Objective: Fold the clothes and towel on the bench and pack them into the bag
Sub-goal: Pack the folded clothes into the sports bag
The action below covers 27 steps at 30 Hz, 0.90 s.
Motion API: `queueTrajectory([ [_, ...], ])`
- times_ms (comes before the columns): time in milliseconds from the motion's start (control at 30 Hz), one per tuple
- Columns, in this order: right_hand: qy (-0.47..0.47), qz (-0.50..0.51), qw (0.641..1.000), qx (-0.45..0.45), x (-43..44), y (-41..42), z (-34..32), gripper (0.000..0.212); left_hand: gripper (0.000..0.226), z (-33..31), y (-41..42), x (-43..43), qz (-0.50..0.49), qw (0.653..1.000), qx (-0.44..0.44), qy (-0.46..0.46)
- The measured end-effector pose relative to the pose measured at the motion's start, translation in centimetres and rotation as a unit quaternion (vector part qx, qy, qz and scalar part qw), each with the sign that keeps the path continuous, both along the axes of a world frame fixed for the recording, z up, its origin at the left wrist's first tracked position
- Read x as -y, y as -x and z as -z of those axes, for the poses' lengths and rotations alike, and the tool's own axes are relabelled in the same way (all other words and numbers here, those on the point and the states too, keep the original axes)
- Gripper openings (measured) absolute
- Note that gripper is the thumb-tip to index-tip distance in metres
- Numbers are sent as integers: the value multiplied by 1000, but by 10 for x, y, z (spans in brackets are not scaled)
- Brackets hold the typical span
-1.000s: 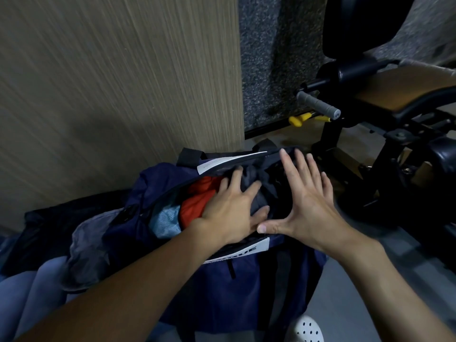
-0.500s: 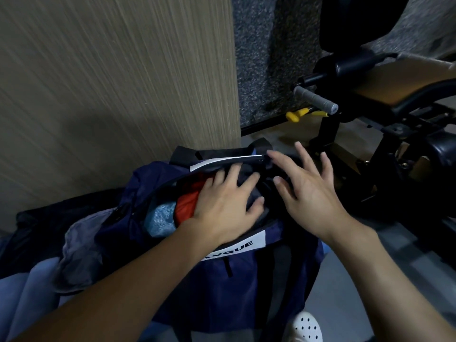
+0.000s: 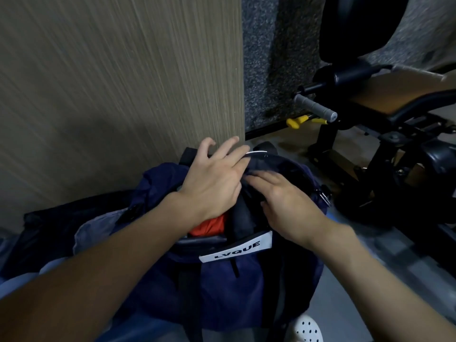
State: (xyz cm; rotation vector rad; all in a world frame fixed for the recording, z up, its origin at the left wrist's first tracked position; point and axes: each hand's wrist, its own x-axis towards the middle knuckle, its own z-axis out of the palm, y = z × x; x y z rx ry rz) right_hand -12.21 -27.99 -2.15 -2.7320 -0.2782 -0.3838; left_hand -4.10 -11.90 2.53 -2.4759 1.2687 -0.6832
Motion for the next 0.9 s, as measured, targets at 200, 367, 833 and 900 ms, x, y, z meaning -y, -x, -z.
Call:
queueTrajectory([
  [200,256,-124,939,-193,-5,-40,-39,87,62,-12,-7,-2,3,1000,-16,-16],
  [367,374,-175,887,-206,-13,-56,-49,82,60,-21,-13,-7,15,999,-27,6],
  [833,522,-246,796,-180,-7,-69,-44,81,60,-24,-23,-17,36,999,-37,2],
  [900,527,-256,791,-177,-7,-68,-44,75,60,-24,-24,-17,38,999,-33,3],
])
